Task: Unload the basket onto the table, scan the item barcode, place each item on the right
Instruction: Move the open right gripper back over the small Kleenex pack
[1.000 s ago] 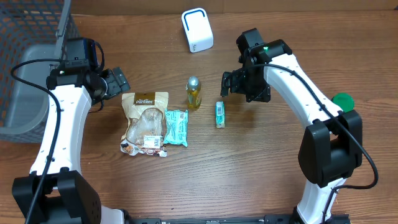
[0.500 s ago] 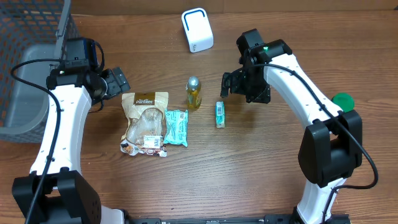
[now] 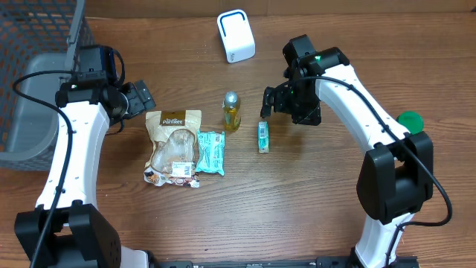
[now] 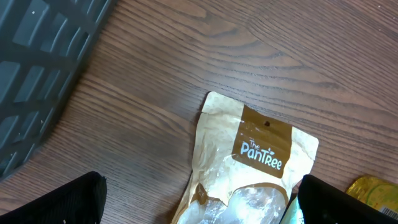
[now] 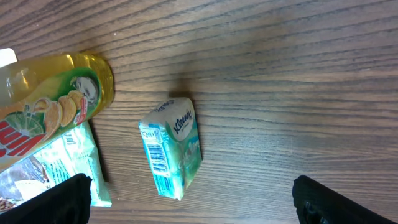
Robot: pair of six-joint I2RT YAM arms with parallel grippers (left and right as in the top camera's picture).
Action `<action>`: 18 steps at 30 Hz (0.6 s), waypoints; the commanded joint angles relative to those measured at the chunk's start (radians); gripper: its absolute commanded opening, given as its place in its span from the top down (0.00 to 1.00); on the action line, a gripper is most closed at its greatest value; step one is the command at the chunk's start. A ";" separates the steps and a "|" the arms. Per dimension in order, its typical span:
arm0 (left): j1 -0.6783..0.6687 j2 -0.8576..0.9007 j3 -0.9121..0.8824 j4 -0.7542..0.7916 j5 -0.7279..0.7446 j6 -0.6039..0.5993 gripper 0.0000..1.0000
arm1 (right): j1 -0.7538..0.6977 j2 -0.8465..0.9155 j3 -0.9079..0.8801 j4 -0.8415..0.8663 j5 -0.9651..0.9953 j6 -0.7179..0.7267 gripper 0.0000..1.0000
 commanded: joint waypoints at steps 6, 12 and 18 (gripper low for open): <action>-0.002 -0.011 0.012 0.001 0.005 0.008 0.00 | 0.000 -0.010 -0.009 -0.010 -0.024 0.008 0.00; -0.002 -0.011 0.012 0.001 0.005 0.008 0.00 | 0.000 -0.010 -0.010 -0.016 -0.024 0.008 0.00; -0.002 -0.011 0.012 0.001 0.005 0.008 0.01 | 0.000 -0.010 -0.018 -0.018 -0.024 0.008 0.00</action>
